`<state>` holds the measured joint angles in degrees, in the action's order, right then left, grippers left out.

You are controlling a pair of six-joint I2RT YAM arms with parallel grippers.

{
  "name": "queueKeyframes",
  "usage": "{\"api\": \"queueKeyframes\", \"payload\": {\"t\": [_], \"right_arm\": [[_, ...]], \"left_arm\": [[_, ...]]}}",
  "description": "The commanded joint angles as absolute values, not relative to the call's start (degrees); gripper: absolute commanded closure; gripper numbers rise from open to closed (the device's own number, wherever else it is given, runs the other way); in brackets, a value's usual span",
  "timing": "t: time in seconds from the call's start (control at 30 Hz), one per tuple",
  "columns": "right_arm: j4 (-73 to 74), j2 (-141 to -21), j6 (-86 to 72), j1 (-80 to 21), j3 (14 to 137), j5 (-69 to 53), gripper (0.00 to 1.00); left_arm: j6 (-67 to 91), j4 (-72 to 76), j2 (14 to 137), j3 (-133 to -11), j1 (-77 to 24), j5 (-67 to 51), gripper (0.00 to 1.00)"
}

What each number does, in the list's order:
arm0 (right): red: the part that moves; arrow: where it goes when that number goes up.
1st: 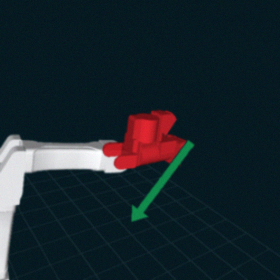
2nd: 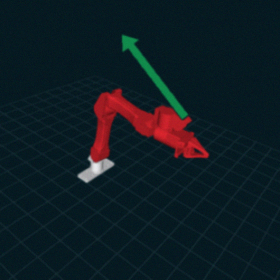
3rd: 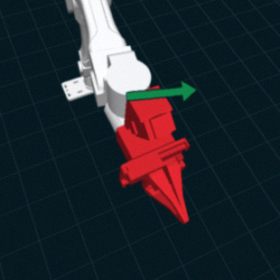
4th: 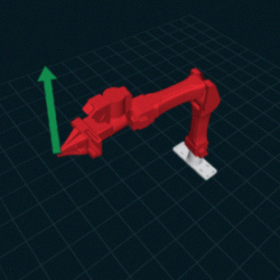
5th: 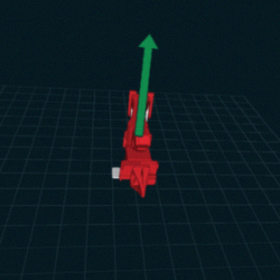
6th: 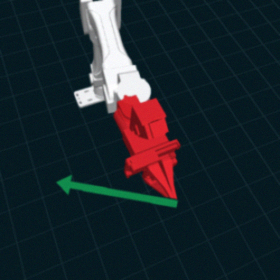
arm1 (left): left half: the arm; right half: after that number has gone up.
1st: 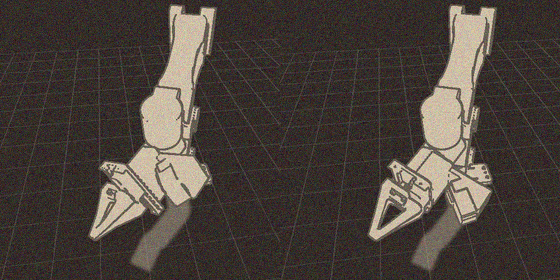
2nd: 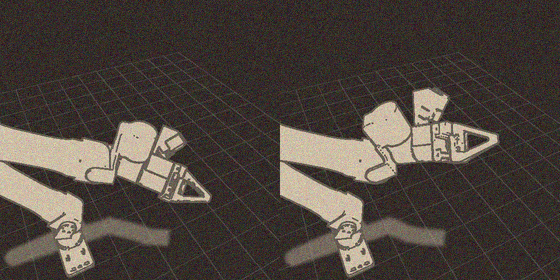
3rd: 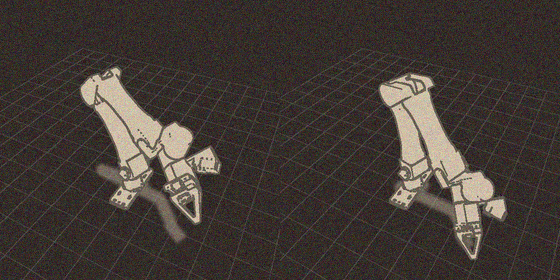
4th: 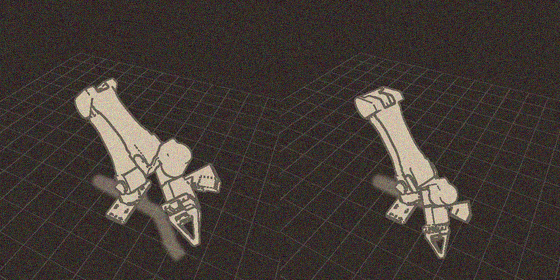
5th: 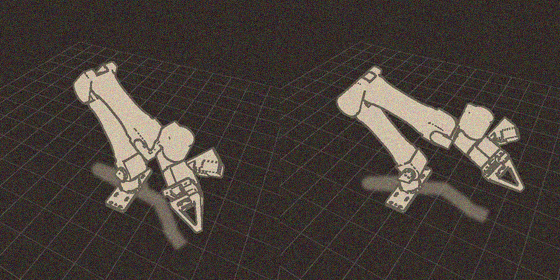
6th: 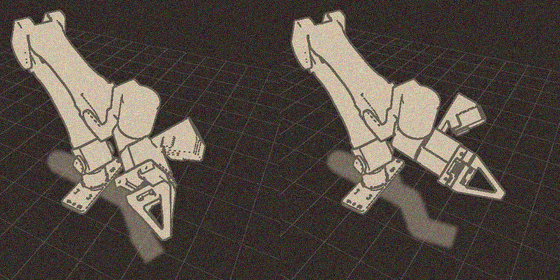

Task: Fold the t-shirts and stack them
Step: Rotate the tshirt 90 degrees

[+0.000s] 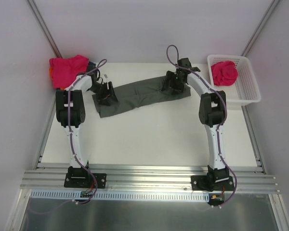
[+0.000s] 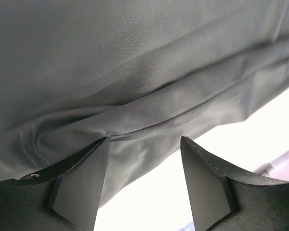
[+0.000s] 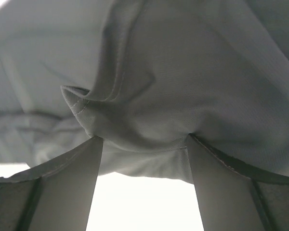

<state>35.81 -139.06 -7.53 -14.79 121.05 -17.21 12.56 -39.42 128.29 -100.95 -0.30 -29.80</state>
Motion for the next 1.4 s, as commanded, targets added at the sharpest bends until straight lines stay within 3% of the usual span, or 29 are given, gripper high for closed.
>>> {"api": "queueKeyframes", "payload": {"t": [0.0, 0.37, 0.83, 1.17, 1.37], "right_arm": [[36.04, -140.89, -8.96, -14.24, 125.59, -16.17, 0.25], [34.89, -142.82, -9.05, -11.87, 129.64, -17.05, 0.23], [33.13, -143.09, -10.37, -10.99, 133.51, -20.04, 0.23], [32.52, -138.78, -10.81, -10.99, 130.61, -21.45, 0.23], [32.26, -139.39, -10.72, -10.9, 130.96, -21.1, 0.22]], "left_arm": [[15.29, -44.47, 123.58, -93.63, -1.05, -34.18, 0.39], [18.1, -46.23, 113.22, -78.5, -7.98, -38.41, 0.43], [17.94, -46.76, 106.8, -77.86, -22.41, -36.39, 0.44], [12.05, -46.84, 106.34, -86.48, -21.27, -26.9, 0.44], [10.81, -48.34, 110.3, -88.77, -14.07, -25.49, 0.49]]}}
